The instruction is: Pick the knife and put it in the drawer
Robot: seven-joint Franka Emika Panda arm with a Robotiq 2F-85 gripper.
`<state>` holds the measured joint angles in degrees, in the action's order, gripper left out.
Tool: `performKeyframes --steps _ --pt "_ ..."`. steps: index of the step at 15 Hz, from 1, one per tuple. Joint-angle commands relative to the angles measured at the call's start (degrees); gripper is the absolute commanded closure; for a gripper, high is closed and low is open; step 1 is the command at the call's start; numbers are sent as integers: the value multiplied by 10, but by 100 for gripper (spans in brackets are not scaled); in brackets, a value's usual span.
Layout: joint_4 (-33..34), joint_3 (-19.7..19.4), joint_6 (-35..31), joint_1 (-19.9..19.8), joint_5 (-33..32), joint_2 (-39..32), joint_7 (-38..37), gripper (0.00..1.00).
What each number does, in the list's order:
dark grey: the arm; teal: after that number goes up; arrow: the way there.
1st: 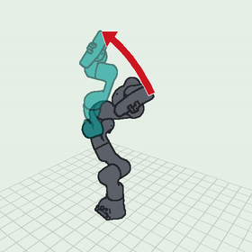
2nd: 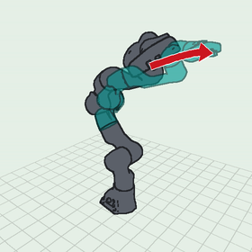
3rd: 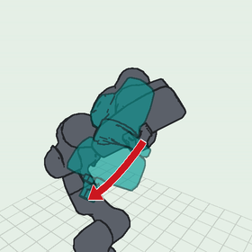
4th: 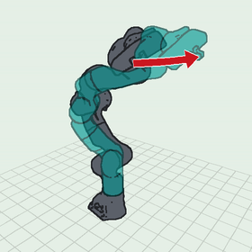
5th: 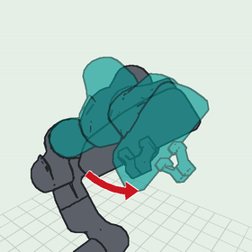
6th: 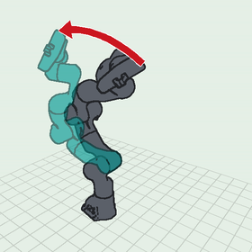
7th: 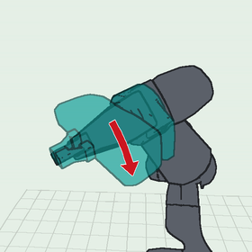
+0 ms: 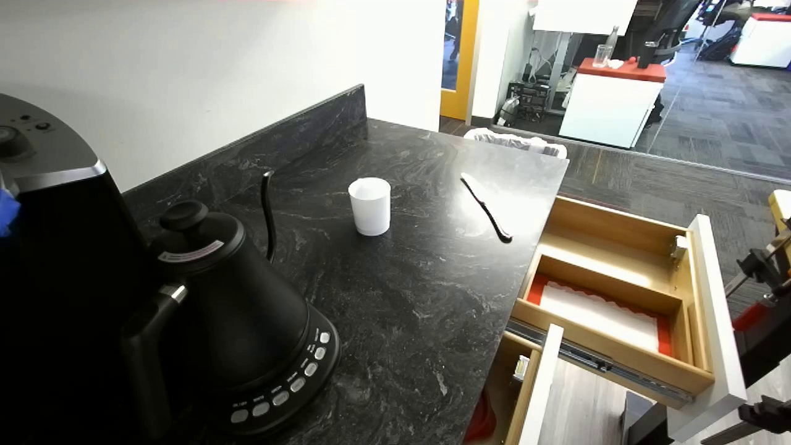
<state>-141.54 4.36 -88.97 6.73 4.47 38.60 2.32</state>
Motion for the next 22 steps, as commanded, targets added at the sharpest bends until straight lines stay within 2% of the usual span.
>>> performKeyframes --steps 1,17,22 --pt "1 1 1 -1 1 0 1 0" --pt "0 2 1 -2 -1 -4 0 0" --pt "11 -16 -28 -22 -19 -54 7 0"
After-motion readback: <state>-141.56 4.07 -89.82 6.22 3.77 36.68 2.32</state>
